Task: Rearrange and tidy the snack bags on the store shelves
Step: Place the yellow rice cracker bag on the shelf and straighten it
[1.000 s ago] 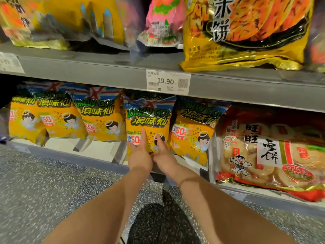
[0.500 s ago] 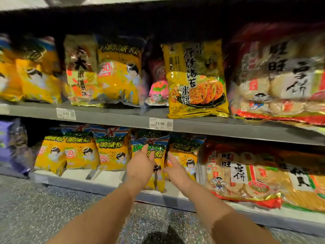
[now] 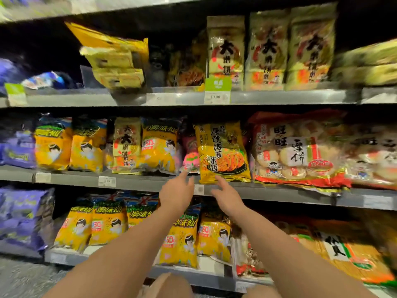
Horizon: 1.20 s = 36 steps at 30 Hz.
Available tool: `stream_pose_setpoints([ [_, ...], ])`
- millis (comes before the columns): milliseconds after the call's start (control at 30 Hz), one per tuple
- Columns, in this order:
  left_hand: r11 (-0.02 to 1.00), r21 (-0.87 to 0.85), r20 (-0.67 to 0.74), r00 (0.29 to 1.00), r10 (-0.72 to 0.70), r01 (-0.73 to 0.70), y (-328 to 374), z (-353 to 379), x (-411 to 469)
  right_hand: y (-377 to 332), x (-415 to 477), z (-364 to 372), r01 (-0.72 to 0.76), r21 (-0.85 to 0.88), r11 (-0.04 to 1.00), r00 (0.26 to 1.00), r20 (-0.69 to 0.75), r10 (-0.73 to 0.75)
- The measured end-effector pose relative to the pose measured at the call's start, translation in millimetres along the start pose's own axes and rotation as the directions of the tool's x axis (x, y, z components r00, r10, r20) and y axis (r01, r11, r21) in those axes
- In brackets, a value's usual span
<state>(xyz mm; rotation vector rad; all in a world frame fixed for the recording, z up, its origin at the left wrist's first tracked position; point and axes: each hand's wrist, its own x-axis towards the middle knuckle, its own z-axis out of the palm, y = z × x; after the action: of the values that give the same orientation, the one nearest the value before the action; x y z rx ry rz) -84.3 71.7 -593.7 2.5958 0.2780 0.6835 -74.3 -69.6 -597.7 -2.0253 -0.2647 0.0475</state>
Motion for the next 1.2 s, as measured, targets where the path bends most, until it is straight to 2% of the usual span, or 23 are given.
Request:
stream_pose_setpoints([
  [233,0.986,0.102,-0.040,0.990,0.135,-0.131,40.2,-68.9,1.6,-50.5,-19.6,-33.5,0.141,-0.181,0.973,0.979,-0.124,-0.164],
  [433,0.983,0.086,-0.119,0.977,0.175,-0.165,50.2,-83.2,20.8,-57.9,-13.7,-45.6,0.084,-0.337,0.938,0.959,-0.229,-0.168],
  [600,0.994,0.053,-0.070,0.993,0.098,-0.094,44.8,-42.5,55.1,-34.9,24.6,-50.7,0.059,-0.386,0.921,0.957,-0.240,-0.162],
  [733,0.998,-0.023,-0.029,0.998,0.054,-0.054,36.5,16.5,87.7,-2.3,74.1,-49.3,0.058,-0.413,0.909,0.964,-0.215,-0.159],
  [867,0.992,-0.121,0.012,1.000,-0.024,0.025,28.2,75.2,118.3,29.1,125.4,-46.3,0.033,-0.388,0.921,0.957,-0.254,-0.141],
  [967,0.964,-0.245,0.131,0.988,-0.078,0.108,25.7,103.9,136.7,47.1,147.1,-41.9,-0.004,-0.340,0.940,0.951,-0.292,-0.102],
  [1067,0.891,-0.349,0.281,0.940,-0.195,0.289,28.8,116.7,158.6,60.0,157.9,-41.7,-0.014,-0.339,0.941,0.954,-0.286,-0.089],
  [1133,0.864,-0.385,0.300,0.930,-0.214,0.323,31.8,119.2,163.9,63.4,160.1,-43.3,-0.018,-0.339,0.941,0.956,-0.281,-0.082],
  [1200,0.843,-0.459,0.253,0.951,-0.178,0.281,33.4,118.7,160.5,62.7,158.7,-44.4,-0.026,-0.336,0.941,0.954,-0.288,-0.077],
])
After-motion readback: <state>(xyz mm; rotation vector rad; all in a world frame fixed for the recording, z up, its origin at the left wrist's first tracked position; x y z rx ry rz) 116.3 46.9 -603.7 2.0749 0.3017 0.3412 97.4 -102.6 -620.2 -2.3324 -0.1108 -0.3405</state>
